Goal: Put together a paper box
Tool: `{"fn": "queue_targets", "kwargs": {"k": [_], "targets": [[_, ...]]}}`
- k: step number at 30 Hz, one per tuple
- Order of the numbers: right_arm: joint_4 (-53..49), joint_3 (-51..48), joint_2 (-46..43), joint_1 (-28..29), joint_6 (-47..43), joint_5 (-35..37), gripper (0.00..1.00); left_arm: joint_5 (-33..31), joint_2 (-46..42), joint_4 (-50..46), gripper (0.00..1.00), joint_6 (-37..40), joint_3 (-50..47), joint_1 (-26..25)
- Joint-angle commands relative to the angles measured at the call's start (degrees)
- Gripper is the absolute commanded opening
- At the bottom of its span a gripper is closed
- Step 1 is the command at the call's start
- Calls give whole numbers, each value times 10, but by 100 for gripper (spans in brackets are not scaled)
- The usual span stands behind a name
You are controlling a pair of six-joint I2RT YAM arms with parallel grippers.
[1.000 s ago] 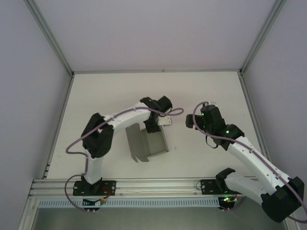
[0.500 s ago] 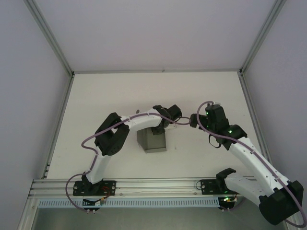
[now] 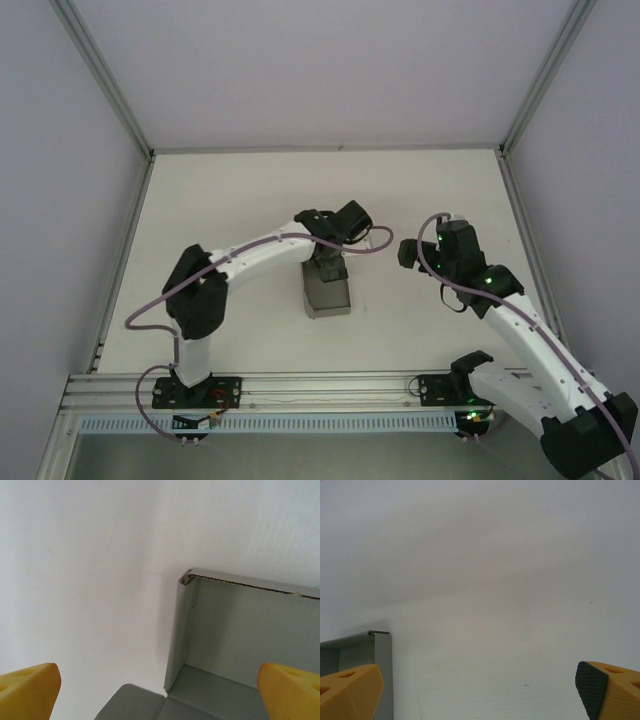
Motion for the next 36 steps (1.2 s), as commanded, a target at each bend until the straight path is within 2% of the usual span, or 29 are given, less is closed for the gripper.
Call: {"fn": "queue_targets", "kwargs": {"k": [1,4,7,10,12,14,17,21,23,27,29,32,35,36], "targets": [[0,-8,-20,-4,-32,-14,100,32,-53,51,100,-19,-24,5],[37,-11,-6,-5,-84,-71,100,45,-116,120,100,-90,-36,29],[97,-7,41,-4,-170,-152,100,23,-196,213,100,-185,-81,68],[151,9,119,2,-296,-266,100,24,-270,235,100,-332,-130,135],[149,44,189,24,-391,-326,100,40,-304,231,100,-429,-174,196],[140,81,261,52,-477,-338,100,19,-323,219,100,-505,-223,245],[111,152,372,83,-576,-340,100,8,-346,222,100,-570,-303,288],[57,263,504,101,-622,-347,97,12,-373,212,100,-616,-371,318],[22,316,561,109,-629,-344,94,-7,-385,200,100,-631,-391,323],[-25,379,642,132,-631,-288,88,-25,-397,180,100,-631,-407,331],[-37,395,668,134,-624,-285,84,-23,-403,179,100,-626,-411,332],[-23,398,685,135,-595,-273,72,-25,-408,176,100,-620,-412,332],[14,385,681,135,-546,-250,51,-23,-408,178,100,-619,-412,333],[35,372,676,135,-526,-236,49,-21,-407,178,100,-621,-412,333]]}}
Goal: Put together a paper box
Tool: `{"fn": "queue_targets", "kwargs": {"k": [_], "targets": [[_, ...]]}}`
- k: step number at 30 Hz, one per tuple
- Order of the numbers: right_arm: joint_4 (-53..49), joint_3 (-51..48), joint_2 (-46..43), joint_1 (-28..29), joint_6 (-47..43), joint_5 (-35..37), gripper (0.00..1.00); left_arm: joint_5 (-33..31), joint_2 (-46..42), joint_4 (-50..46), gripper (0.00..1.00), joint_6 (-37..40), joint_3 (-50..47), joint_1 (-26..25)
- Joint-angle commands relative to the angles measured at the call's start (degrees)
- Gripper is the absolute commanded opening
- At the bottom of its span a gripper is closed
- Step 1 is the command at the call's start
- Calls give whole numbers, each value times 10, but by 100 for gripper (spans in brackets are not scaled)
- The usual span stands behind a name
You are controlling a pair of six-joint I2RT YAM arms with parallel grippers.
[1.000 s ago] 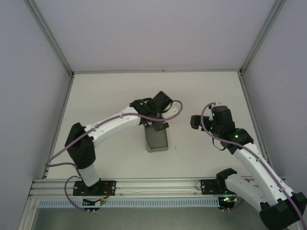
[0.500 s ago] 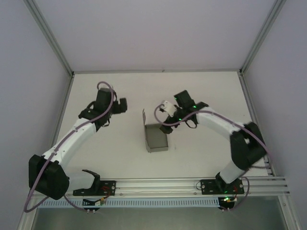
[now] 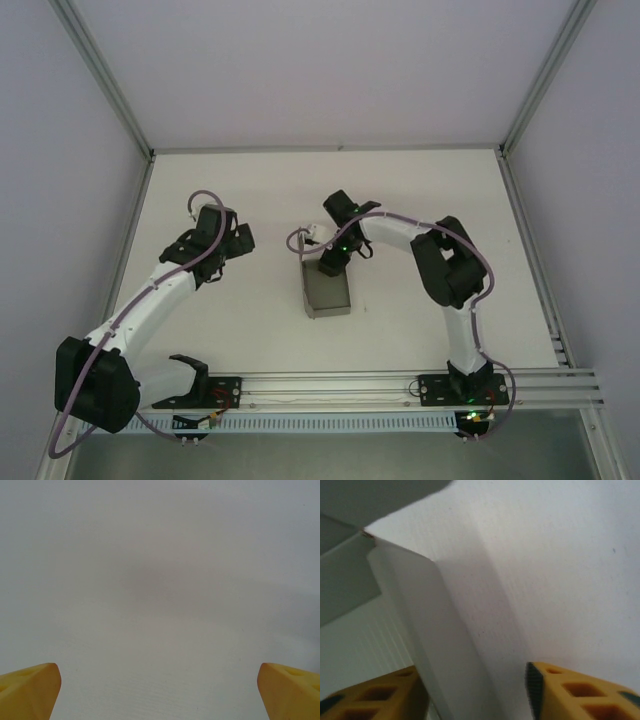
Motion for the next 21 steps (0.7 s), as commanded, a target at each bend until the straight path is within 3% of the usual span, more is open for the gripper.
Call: {"fn": "queue_targets", "kwargs": {"k": [1,5,8,12,18,21], "targets": [[52,-23,-19,0,75,44,45,-8,-4,-7,100,-9,-6,7],[84,-59,-44,1,206,120,28,-7,4,-4,100,-9,-6,6],[68,-86,-63,11,330,200,26,-11,11,-5,100,-12,-3,7],[-13,-104,-79,40,561,318,26,-12,21,-7,100,-14,4,7],[-85,-141,-103,79,833,323,31,-4,42,-2,100,-18,16,7],[-94,-151,-118,92,906,304,35,10,50,3,100,-17,20,7]]}}
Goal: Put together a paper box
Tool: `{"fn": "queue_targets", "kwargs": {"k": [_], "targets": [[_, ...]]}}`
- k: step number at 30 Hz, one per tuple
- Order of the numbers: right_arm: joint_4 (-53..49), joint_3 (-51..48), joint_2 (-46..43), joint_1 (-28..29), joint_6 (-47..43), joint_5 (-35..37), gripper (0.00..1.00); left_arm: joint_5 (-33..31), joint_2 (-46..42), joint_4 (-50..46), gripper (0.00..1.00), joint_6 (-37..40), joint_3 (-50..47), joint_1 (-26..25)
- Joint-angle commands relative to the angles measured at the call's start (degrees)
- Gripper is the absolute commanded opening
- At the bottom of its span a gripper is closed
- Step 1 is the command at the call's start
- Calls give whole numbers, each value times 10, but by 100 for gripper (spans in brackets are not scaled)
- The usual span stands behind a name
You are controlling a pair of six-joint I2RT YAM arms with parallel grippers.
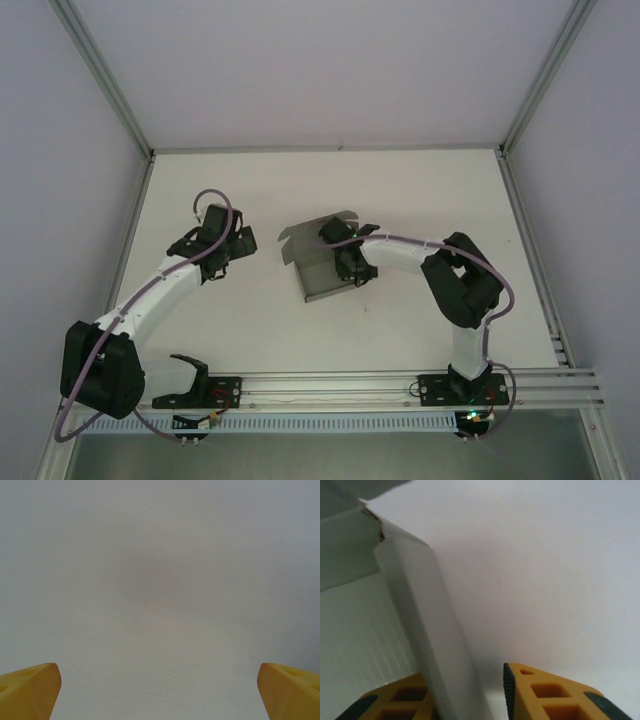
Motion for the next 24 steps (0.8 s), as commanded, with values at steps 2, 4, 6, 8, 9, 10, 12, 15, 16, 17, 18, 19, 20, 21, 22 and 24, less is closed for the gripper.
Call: {"fn": "queue_targets", "kwargs": {"k": [2,4,6,8,9,10,12,15,16,17,18,19,20,21,22,24], "targets": [[-47,-27,-34,24,176,8,36,14,10,6,100,-8,19,7],[-44,-26,-47,38,185,17,36,22,11,12,100,-6,20,7],[-44,-27,-61,52,191,35,38,37,10,18,100,1,21,7],[-42,-33,-80,55,188,51,43,55,6,23,100,11,22,7],[-40,-37,-91,55,183,64,45,69,3,27,100,16,24,7],[-41,-39,-103,55,182,79,49,85,1,31,100,24,25,8],[-29,-46,-130,55,154,99,63,132,-8,45,100,42,25,7],[5,-64,-179,53,69,133,80,216,-27,67,100,78,23,5],[28,-74,-199,53,26,152,87,236,-34,73,100,88,22,3],[66,-91,-225,51,-57,158,95,256,-42,80,100,100,21,1],[110,-108,-247,47,-146,148,100,279,-49,84,100,117,22,-1],[148,-122,-267,40,-236,121,100,307,-53,86,100,137,24,-3],[170,-128,-286,29,-317,91,100,344,-55,85,100,160,27,-5],[180,-129,-300,18,-368,79,100,381,-52,78,100,186,33,-9],[185,-127,-311,4,-414,54,100,406,-46,67,100,210,40,-15],[180,-123,-326,-39,-527,-73,100,429,-25,37,100,257,54,-32]]}}
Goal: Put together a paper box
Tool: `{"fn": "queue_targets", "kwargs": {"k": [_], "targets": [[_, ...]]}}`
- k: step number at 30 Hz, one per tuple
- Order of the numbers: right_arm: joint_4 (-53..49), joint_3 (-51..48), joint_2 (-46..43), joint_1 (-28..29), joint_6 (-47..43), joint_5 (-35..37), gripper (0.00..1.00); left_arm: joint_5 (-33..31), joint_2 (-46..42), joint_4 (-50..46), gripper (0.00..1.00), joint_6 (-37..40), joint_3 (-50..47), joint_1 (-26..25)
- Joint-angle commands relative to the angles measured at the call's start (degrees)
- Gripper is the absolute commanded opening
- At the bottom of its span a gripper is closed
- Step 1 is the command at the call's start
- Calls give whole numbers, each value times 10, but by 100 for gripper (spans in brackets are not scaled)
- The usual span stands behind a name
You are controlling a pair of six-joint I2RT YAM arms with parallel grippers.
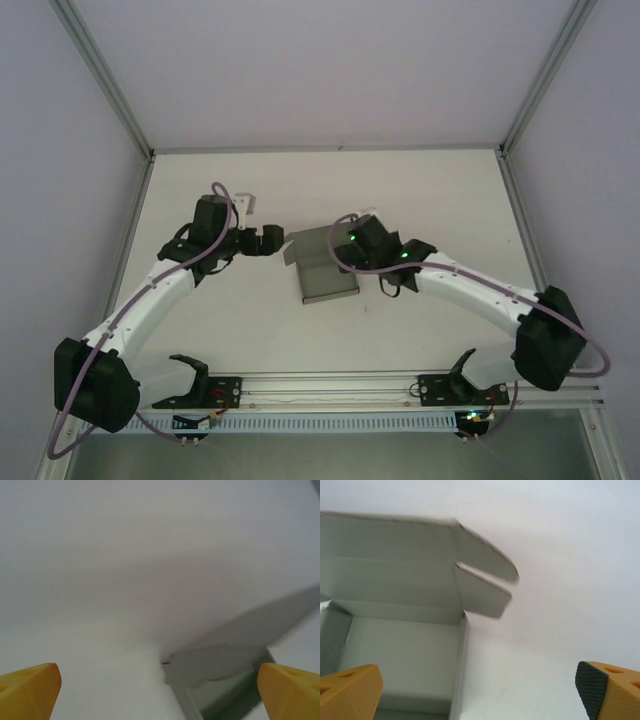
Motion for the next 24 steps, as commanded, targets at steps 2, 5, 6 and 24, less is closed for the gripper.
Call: {"fn": "queue_targets", "kwargs": {"k": [2,5,6,24], "targets": [[62,5,-16,-74,-317,-211,100,91,42,-47,100,136,40,-40],[13,56,35,-106,-382,-266,100,20,88,-76,100,145,69,-68],[-17,81,57,-107,-396,-274,99,8,102,-85,98,148,79,-74],[-103,175,207,-132,-434,-242,35,-95,210,-130,22,158,146,-109]]}}
